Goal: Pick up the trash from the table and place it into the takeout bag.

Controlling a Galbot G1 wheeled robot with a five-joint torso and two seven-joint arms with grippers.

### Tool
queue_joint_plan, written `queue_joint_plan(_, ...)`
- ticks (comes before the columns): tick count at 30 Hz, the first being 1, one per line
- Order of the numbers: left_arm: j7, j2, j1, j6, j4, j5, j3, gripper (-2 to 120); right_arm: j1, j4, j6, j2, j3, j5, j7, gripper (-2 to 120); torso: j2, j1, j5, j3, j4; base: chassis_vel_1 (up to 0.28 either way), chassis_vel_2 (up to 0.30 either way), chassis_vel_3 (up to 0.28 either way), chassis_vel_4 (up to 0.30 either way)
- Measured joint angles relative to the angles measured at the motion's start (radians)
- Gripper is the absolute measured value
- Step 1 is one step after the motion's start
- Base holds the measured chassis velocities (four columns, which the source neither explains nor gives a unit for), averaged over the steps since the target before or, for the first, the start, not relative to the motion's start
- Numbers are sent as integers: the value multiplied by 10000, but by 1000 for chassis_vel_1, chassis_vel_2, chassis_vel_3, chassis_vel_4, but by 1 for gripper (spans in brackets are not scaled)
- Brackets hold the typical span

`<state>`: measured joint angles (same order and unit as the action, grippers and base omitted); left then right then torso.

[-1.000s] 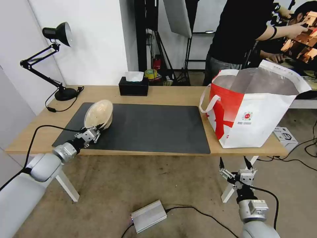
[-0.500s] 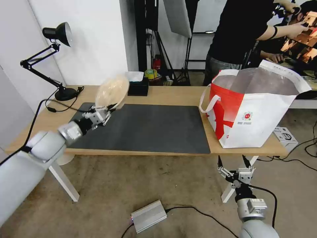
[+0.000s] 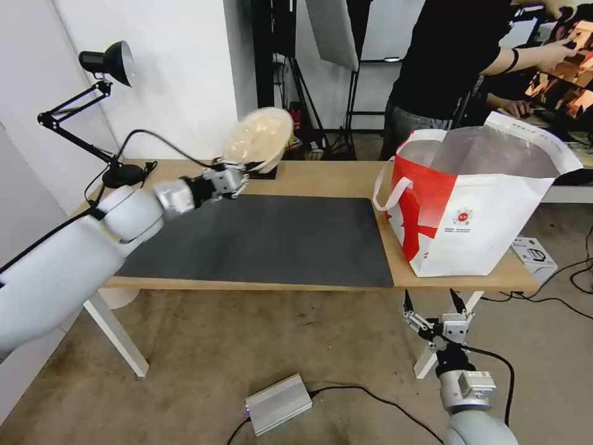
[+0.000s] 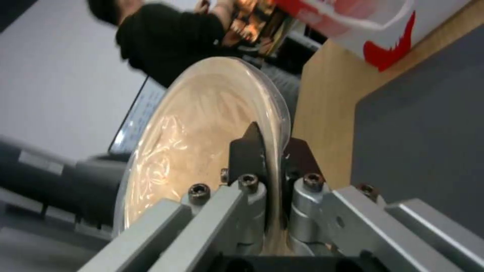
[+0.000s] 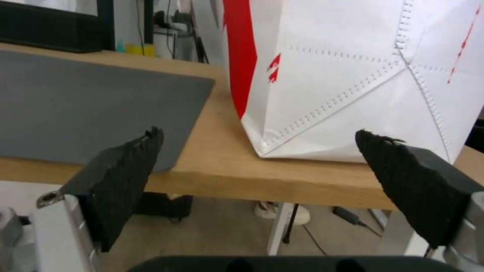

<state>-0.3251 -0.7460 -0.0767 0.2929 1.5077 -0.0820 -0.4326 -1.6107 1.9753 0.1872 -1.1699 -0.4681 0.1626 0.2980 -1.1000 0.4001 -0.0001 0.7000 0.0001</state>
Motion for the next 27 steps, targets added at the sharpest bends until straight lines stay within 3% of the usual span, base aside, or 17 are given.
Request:
queue_joint_plan(2,-39,-111,198,19,-97,37,-144,1,0,0,0,-6,-2,0,0,98,1,-1,3,0,-1,0,0,0,0)
queue_joint_plan(5,-312,-1158,1596,189,-1016,363,-1158,1,-43,0,-4,-91,-56,-4,0,98,0,-1,6,0,-4,0,0,0,0)
queue_joint_plan(7,-331,-1216,1654,197,-1069,379,-1208,1,-45,-1,-4,-93,-59,-4,0,98,0,0,6,0,-4,0,0,0,0)
queue_joint_plan(11,-495,-2454,2592,222,-1976,557,-2109,1,-76,9,-5,-139,-80,-4,-1,98,1,0,3,1,-1,0,0,0,0)
queue_joint_plan(27,-657,-4532,2997,200,-3380,1193,-2201,1,-87,-16,-5,-188,-144,13,5,98,1,0,3,1,0,0,0,0,0)
